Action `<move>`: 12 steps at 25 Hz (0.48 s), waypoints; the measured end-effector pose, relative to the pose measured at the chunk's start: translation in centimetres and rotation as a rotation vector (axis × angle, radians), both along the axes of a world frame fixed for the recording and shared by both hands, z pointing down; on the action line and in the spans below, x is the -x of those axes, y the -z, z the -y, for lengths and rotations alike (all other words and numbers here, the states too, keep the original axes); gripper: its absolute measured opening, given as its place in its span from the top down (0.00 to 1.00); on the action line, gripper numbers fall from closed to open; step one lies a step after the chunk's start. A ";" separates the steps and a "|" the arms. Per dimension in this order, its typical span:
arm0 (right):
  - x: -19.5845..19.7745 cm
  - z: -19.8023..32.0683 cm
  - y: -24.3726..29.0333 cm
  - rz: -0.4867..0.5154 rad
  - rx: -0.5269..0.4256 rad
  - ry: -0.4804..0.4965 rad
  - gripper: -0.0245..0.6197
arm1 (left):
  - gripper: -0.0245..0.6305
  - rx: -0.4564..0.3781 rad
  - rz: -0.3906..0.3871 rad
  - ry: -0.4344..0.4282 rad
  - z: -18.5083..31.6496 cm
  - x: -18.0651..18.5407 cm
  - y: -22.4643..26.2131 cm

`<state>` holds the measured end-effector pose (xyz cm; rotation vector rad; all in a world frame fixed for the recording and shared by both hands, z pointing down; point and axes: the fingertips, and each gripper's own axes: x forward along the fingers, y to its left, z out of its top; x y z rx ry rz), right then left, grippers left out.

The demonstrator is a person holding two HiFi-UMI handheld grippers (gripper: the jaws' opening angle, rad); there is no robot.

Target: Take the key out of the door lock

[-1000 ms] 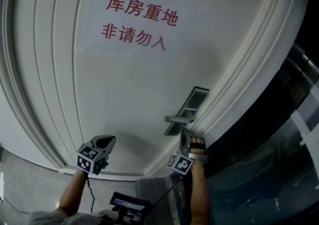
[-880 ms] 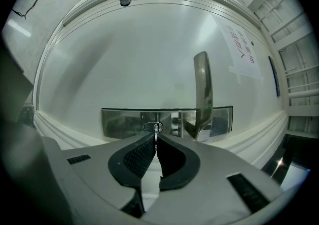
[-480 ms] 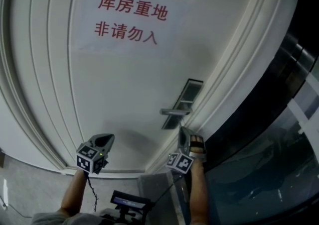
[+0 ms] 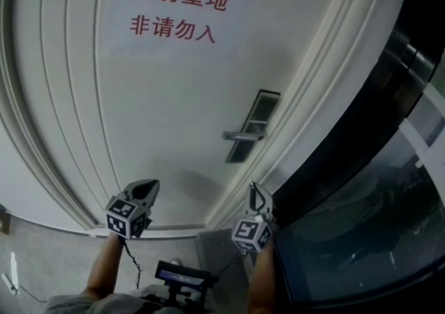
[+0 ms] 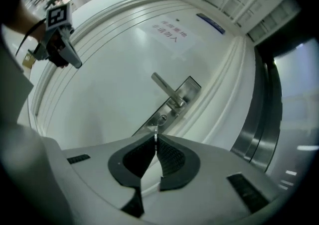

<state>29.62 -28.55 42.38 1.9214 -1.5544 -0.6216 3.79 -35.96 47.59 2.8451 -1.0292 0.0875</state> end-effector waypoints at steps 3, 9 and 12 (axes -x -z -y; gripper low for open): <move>0.9 -1.8 -1.4 0.148 -0.031 0.035 0.93 | 0.95 -0.002 0.000 0.001 -1.0 0.4 -0.1; 2.4 -5.7 -3.0 0.304 -0.070 0.023 0.93 | 0.95 -0.033 0.010 0.019 -3.5 1.4 -0.6; 3.5 -7.6 -4.1 0.380 -0.062 0.026 0.93 | 0.95 -0.049 0.006 0.014 -5.0 1.9 -0.8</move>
